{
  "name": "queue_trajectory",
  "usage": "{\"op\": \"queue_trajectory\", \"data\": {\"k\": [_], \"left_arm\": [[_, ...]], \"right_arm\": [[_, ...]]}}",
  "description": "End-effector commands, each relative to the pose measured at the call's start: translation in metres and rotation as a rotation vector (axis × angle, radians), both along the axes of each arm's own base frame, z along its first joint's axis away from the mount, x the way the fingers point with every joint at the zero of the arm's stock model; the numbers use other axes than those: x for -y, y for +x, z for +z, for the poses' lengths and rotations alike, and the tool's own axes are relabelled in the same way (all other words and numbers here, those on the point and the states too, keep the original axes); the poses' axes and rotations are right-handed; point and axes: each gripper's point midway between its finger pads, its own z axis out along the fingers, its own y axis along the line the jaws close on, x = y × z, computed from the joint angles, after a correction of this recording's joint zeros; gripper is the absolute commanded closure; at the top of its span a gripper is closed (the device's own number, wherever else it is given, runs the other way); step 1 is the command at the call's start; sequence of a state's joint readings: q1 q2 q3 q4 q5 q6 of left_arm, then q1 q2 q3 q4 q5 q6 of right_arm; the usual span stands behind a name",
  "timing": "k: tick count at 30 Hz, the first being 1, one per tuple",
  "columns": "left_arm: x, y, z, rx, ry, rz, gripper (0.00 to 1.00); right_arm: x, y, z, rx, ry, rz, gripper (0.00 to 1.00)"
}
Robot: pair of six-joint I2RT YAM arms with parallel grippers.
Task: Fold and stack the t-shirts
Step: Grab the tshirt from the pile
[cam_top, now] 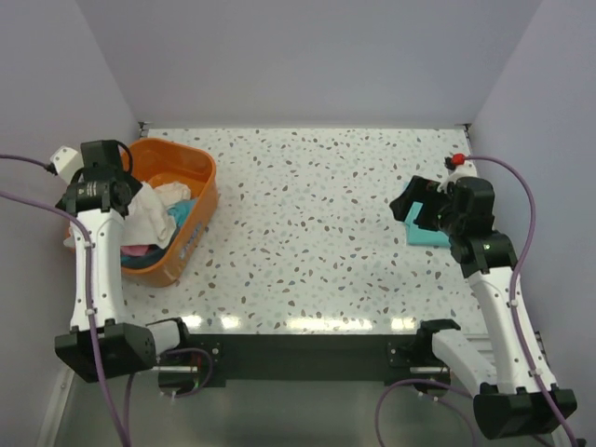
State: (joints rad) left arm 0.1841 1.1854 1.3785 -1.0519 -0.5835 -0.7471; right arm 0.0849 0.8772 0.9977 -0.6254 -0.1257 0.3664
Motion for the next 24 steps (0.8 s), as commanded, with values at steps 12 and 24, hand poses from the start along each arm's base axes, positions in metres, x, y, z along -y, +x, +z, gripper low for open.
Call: {"op": "queue_trajectory", "data": {"k": [12, 24], "left_arm": [[-0.058, 0.051, -0.035, -0.017, -0.028, 0.061, 0.06], [-0.073, 0.057, -0.047, -0.013, -0.067, 0.078, 0.81]], "right_arm": [[-0.005, 0.010, -0.008, -0.002, -0.012, 0.040, 0.01], [0.001, 0.006, -0.006, 0.007, -0.031, 0.019, 0.01]]}}
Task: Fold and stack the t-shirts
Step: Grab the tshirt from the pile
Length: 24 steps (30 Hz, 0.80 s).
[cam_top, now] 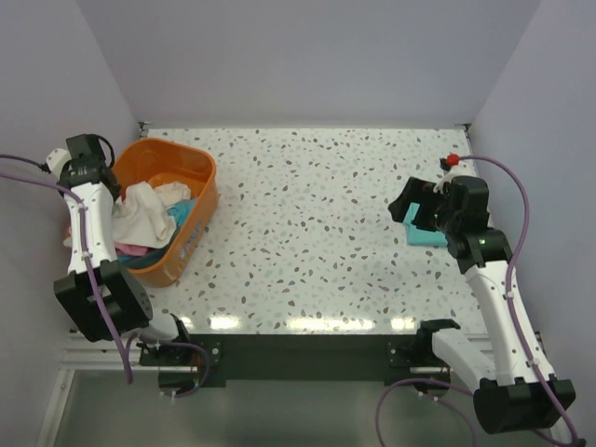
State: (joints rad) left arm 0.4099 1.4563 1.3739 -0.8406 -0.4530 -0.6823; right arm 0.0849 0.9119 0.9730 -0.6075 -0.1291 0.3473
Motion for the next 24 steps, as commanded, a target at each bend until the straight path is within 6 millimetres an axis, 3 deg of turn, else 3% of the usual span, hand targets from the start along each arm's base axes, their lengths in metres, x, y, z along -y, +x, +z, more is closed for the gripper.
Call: {"op": "queue_trajectory", "data": {"k": [1, 6, 7, 9, 10, 12, 13, 16, 17, 19, 23, 24], "left_arm": [[-0.003, 0.010, 0.020, 0.059, 0.025, -0.024, 1.00], [0.009, 0.024, 0.073, 0.219, 0.057, -0.143, 1.00], [0.012, 0.026, 0.100, 0.282, 0.085, -0.168, 1.00], [0.023, 0.031, 0.130, 0.366, 0.084, -0.228, 1.00], [0.029, 0.032, 0.164, 0.447, 0.116, -0.266, 1.00], [0.053, 0.043, 0.204, 0.584, 0.107, -0.404, 1.00], [0.065, 0.043, 0.234, 0.663, 0.131, -0.473, 1.00], [0.110, 0.047, 0.291, 0.838, 0.121, -0.711, 1.00], [0.119, 0.045, 0.300, 0.858, 0.114, -0.755, 1.00], [0.119, 0.035, 0.306, 0.840, 0.109, -0.724, 1.00], [0.063, 0.008, 0.263, 0.631, 0.157, -0.372, 1.00], [0.059, 0.002, 0.247, 0.573, 0.135, -0.338, 0.80]], "right_arm": [[0.001, 0.001, 0.011, 0.045, -0.012, 0.005, 0.02], [0.003, 0.000, 0.015, 0.053, -0.018, -0.002, 0.01], [0.002, 0.000, 0.014, 0.052, -0.018, -0.001, 0.01], [0.004, -0.001, 0.016, 0.054, -0.022, -0.009, 0.01], [0.005, -0.001, 0.016, 0.054, -0.022, -0.011, 0.01], [0.006, -0.002, 0.019, 0.063, -0.025, -0.015, 0.01], [0.006, -0.002, 0.019, 0.067, -0.023, -0.018, 0.01], [0.007, -0.003, 0.019, 0.070, -0.025, -0.022, 0.01], [0.007, -0.003, 0.019, 0.068, -0.023, -0.025, 0.01], [0.006, -0.005, 0.016, 0.057, -0.019, -0.021, 0.01], [0.008, -0.006, 0.009, 0.035, -0.029, -0.030, 0.01], [0.008, -0.007, 0.009, 0.032, -0.031, -0.029, 0.01]]}}
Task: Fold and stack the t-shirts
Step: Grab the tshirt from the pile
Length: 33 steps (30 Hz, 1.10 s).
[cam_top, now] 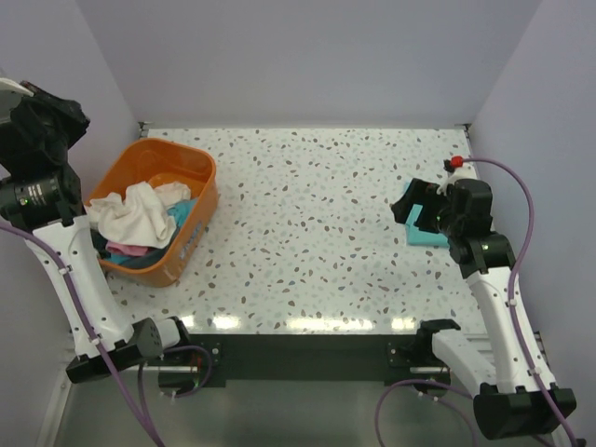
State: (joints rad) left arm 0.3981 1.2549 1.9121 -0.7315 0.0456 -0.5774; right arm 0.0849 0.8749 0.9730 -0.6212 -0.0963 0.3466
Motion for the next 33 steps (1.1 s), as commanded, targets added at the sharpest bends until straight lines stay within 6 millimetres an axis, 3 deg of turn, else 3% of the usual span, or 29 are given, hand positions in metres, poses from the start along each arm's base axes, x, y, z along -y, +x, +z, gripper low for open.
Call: {"op": "queue_trajectory", "data": {"k": [1, 3, 4, 6, 12, 15, 21, 29, 33], "left_arm": [[-0.032, -0.019, -0.075, -0.273, -0.067, 0.201, 0.53], [-0.041, -0.030, -0.099, -0.341, -0.094, 0.281, 0.00], [-0.042, -0.035, -0.117, -0.377, -0.112, 0.303, 0.00], [-0.047, -0.042, -0.134, -0.408, -0.114, 0.345, 0.00], [-0.050, -0.059, -0.230, -0.618, -0.168, 0.396, 0.00], [-0.049, -0.064, -0.259, -0.679, -0.193, 0.402, 0.00], [-0.063, -0.075, -0.271, -0.712, -0.178, 0.495, 0.00], [-0.071, -0.056, -0.284, -0.722, -0.191, 0.465, 0.00], [-0.073, -0.049, -0.292, -0.746, -0.193, 0.450, 0.06]], "right_arm": [[0.003, -0.001, 0.001, 0.002, -0.020, -0.001, 0.01], [0.002, -0.001, 0.001, 0.000, -0.018, 0.000, 0.01], [0.001, 0.000, 0.001, 0.000, -0.016, 0.004, 0.01], [-0.001, 0.000, -0.001, -0.005, -0.011, 0.013, 0.02], [-0.007, 0.001, -0.010, -0.044, 0.007, 0.040, 0.01], [-0.007, 0.001, -0.015, -0.056, 0.007, 0.039, 0.01], [-0.005, 0.000, -0.019, -0.071, 0.003, 0.034, 0.01], [-0.002, -0.001, -0.018, -0.069, -0.009, 0.018, 0.01], [-0.001, -0.001, -0.019, -0.071, -0.014, 0.016, 0.01]]}}
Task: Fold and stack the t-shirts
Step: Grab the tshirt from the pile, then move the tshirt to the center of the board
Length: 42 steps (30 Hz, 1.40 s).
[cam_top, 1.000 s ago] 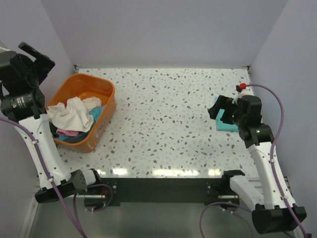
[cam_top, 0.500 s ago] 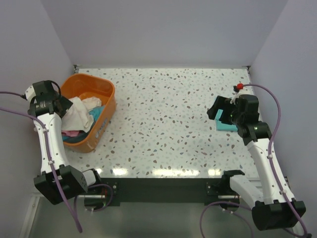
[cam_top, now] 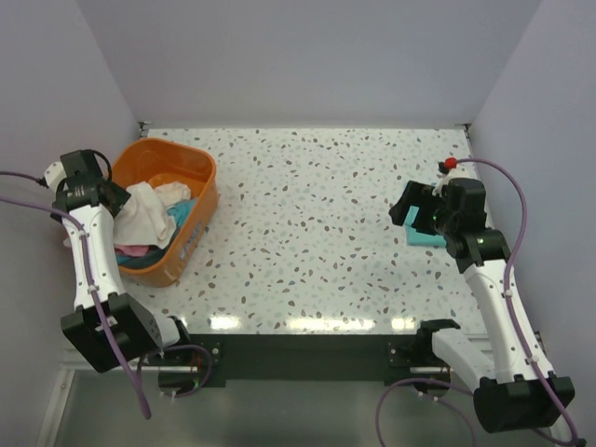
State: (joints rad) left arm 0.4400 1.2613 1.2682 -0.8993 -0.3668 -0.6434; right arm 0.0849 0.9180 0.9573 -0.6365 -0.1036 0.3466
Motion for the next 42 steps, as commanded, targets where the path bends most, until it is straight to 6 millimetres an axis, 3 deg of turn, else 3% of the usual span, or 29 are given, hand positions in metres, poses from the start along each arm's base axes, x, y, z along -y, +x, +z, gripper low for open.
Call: {"op": "queue_trajectory", "data": {"k": [1, 4, 5, 6, 7, 8, 11, 14, 17, 18, 19, 20, 22, 23, 24, 25, 26, 28, 29, 30, 31, 32, 34, 35, 38, 41, 42], "left_arm": [[-0.008, 0.011, 0.002, 0.032, 0.013, 0.002, 0.13], [-0.006, 0.016, 0.002, 0.049, 0.007, -0.022, 0.38], [-0.005, 0.018, 0.002, 0.052, 0.001, -0.033, 0.67], [-0.005, 0.020, 0.007, 0.065, 0.004, -0.034, 0.82], [-0.004, 0.020, 0.008, 0.071, 0.003, -0.037, 0.98], [-0.004, 0.021, 0.012, 0.083, 0.002, -0.042, 1.00], [0.000, 0.028, 0.034, 0.154, 0.018, -0.080, 1.00], [0.003, 0.033, 0.072, 0.255, 0.064, -0.117, 1.00], [0.008, 0.042, 0.131, 0.405, 0.118, -0.170, 1.00], [0.014, 0.045, 0.165, 0.483, 0.155, -0.211, 1.00], [0.019, 0.049, 0.184, 0.537, 0.166, -0.246, 1.00], [0.030, 0.053, 0.222, 0.641, 0.194, -0.312, 1.00], [0.041, 0.058, 0.258, 0.730, 0.219, -0.384, 1.00], [0.055, 0.057, 0.295, 0.818, 0.246, -0.455, 1.00], [0.063, 0.061, 0.309, 0.860, 0.243, -0.503, 1.00], [0.074, 0.063, 0.324, 0.908, 0.237, -0.563, 1.00], [0.109, 0.064, 0.355, 1.021, 0.238, -0.767, 1.00], [0.163, 0.053, 0.378, 1.183, 0.135, -1.049, 1.00], [0.206, 0.032, 0.392, 1.311, 0.168, -1.360, 1.00], [0.239, 0.000, 0.409, 1.417, 0.052, -1.515, 1.00], [0.240, 0.001, 0.408, 1.417, -0.041, -1.498, 1.00], [0.256, -0.012, 0.419, 1.443, -0.019, -1.579, 1.00], [0.276, -0.016, 0.429, 1.456, -0.053, -1.597, 1.00], [0.283, -0.026, 0.443, 1.478, 0.048, -1.620, 1.00], [0.290, -0.037, 0.454, 1.496, 0.034, -1.630, 1.00], [0.294, -0.031, 0.451, 1.515, -0.008, -1.633, 1.00], [0.295, -0.019, 0.446, 1.502, -0.040, -1.628, 1.00]], "right_arm": [[0.001, -0.001, 0.001, 0.002, -0.014, 0.008, 0.01], [0.001, 0.000, 0.002, 0.002, -0.015, 0.005, 0.01], [0.001, -0.001, 0.003, 0.005, -0.014, 0.007, 0.02], [0.001, 0.000, 0.003, 0.005, -0.015, 0.005, 0.01], [0.001, 0.000, 0.002, 0.005, -0.015, 0.003, 0.01], [0.002, 0.000, 0.002, 0.003, -0.017, 0.001, 0.01], [0.002, 0.000, 0.003, 0.006, -0.016, 0.002, 0.01], [0.002, -0.001, 0.002, 0.005, -0.017, 0.003, 0.01], [0.002, -0.001, 0.002, 0.006, -0.016, 0.000, 0.01], [0.002, -0.001, 0.004, 0.014, -0.014, 0.003, 0.02], [0.002, -0.001, 0.005, 0.018, -0.014, 0.002, 0.01], [0.002, -0.001, 0.004, 0.020, -0.016, -0.001, 0.01], [0.004, -0.002, 0.006, 0.027, -0.021, -0.008, 0.01], [0.006, -0.002, 0.006, 0.030, -0.025, -0.014, 0.01], [0.005, -0.002, 0.007, 0.034, -0.024, -0.013, 0.01], [0.005, -0.002, 0.006, 0.036, -0.024, -0.015, 0.01], [0.005, -0.001, 0.009, 0.056, -0.021, -0.014, 0.01], [0.003, -0.001, 0.007, 0.063, -0.013, -0.008, 0.01], [0.003, 0.000, 0.008, 0.070, -0.011, -0.007, 0.01], [0.002, -0.001, 0.009, 0.076, -0.010, -0.004, 0.01], [0.002, -0.001, 0.008, 0.075, -0.010, -0.004, 0.01], [0.002, -0.001, 0.010, 0.084, -0.007, -0.002, 0.01], [-0.001, -0.001, 0.012, 0.089, 0.002, 0.012, 0.01], [-0.002, 0.000, 0.014, 0.096, 0.007, 0.016, 0.01], [-0.004, -0.001, 0.016, 0.108, 0.016, 0.023, 0.01], [-0.004, -0.002, 0.019, 0.116, 0.015, 0.026, 0.01], [-0.004, -0.001, 0.019, 0.116, 0.014, 0.025, 0.01]]}}
